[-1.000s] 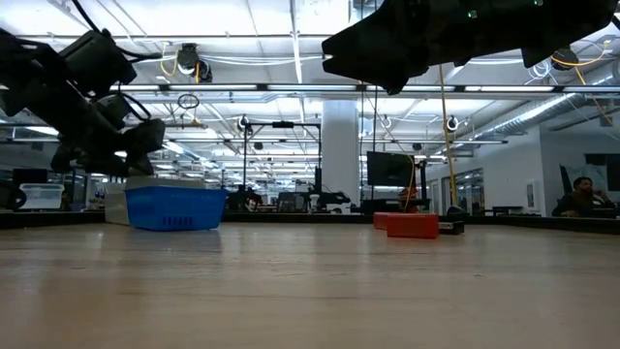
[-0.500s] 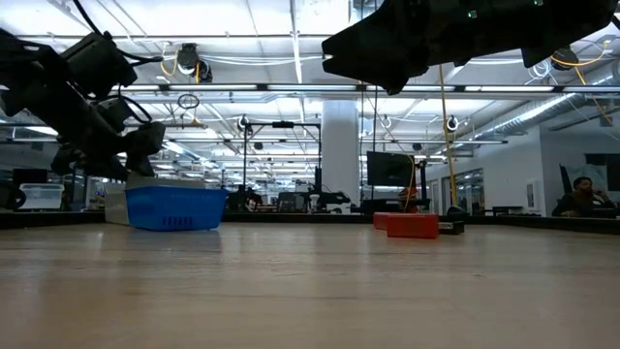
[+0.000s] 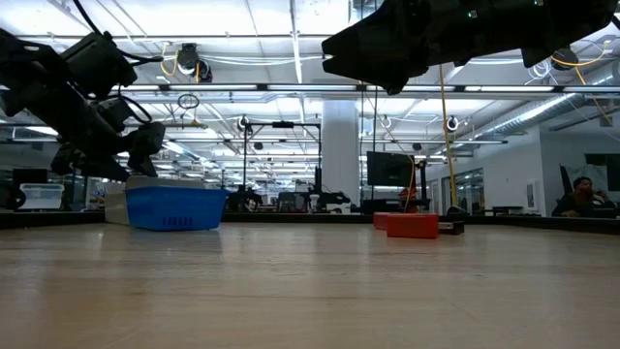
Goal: Pick & Place Office items
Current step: Put the bottom red charger adapter into the gray bin
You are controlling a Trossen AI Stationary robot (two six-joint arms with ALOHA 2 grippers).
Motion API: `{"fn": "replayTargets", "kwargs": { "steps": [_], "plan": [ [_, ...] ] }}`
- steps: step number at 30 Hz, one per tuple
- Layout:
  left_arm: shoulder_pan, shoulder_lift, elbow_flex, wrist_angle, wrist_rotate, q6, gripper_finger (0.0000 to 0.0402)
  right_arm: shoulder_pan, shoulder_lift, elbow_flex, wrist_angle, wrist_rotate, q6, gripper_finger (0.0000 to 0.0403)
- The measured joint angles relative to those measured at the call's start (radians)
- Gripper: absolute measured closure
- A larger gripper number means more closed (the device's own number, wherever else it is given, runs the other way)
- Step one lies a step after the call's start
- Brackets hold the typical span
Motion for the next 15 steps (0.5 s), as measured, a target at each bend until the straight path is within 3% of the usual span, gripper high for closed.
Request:
{"fn": "replayTargets", "kwargs": {
  "steps": [4,9,15],
  "plan": [
    [0.0,0.0,0.0,0.023,0.031,0.019,0.0177,0.0,0.0,0.0,-0.01,0.0,0.0,0.0206],
    [0.0,0.0,0.001,0.178,0.185,0.221,0.0177,0.0,-0.002,0.0,-0.058,0.009,-0.005,0.0206],
    [0.0,0.0,0.001,0.411,0.428,0.313,0.0176,0.0,-0.036,0.0,-0.289,0.204,-0.042,0.0206]
  ]
}}
